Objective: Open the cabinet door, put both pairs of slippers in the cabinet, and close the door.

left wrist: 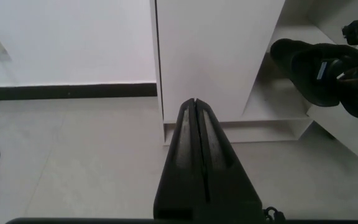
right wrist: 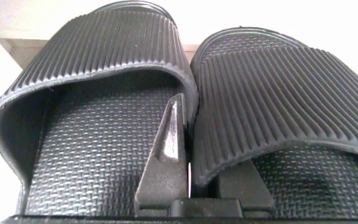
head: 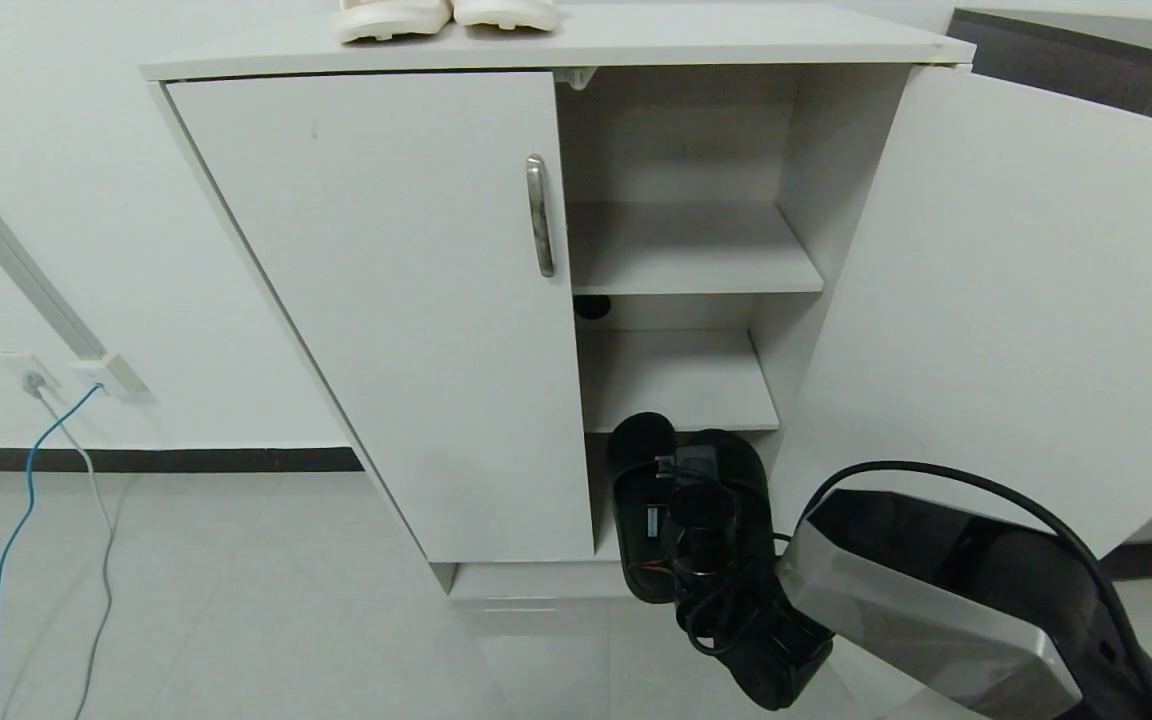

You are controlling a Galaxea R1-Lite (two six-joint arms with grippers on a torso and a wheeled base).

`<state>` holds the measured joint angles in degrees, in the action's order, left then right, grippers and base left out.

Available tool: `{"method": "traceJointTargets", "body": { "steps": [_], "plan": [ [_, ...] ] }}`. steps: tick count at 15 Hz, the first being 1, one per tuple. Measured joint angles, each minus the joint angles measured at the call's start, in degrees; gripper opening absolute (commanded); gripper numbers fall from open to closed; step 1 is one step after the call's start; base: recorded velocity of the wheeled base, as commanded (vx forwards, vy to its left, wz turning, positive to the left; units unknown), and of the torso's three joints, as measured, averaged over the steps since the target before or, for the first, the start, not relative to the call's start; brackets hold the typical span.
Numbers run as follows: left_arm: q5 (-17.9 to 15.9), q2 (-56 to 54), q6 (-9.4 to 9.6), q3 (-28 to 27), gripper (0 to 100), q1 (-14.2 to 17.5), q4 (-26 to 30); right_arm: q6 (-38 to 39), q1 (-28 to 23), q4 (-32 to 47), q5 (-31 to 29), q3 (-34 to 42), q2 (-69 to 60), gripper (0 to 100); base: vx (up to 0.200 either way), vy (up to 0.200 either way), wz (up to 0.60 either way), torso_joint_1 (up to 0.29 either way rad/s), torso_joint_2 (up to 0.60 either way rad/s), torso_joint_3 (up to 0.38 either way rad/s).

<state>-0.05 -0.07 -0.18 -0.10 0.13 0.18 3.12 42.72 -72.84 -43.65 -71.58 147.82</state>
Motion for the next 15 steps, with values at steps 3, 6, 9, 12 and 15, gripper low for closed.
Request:
{"method": "traceJointTargets", "body": {
  "steps": [3, 6, 9, 12, 15],
  "plan": [
    [0.0, 0.0, -0.04, 0.0, 0, 0.05, 0.0, -0.39, 0.13, 0.09, -0.11, 0.63, -1.29, 0, 0.0, 0.0, 0.0, 0.0, 0.0, 0.0],
    [0.0, 0.0, -0.04, 0.0, 0, 0.0, 0.0, -0.72, 0.11, 0.06, -0.16, 1.11, -2.58, 0, 0.133, 0.0, 0.0, 0.003, 0.0, 0.0],
    [-0.02, 0.0, -0.04, 0.0, 0, 0.0, 0.0, -0.74, 0.15, 0.12, -0.2, 1.19, -2.97, 0, 0.2, 0.0, 0.0, -0.004, 0.0, 0.001],
    [-0.02, 0.0, -0.04, 0.0, 0, 0.0, 0.0, -0.77, 0.0, 0.12, -0.16, 1.19, -3.12, 0, 0.2, 0.0, 0.0, 0.001, 0.0, 0.002],
    [0.0, 0.0, -0.04, 0.02, 0, 0.02, 0.04, -0.69, 0.06, 0.06, -0.18, 1.19, -3.19, 0, 0.133, 0.0, 0.0, 0.002, 0.0, 0.003]
  ]
}}
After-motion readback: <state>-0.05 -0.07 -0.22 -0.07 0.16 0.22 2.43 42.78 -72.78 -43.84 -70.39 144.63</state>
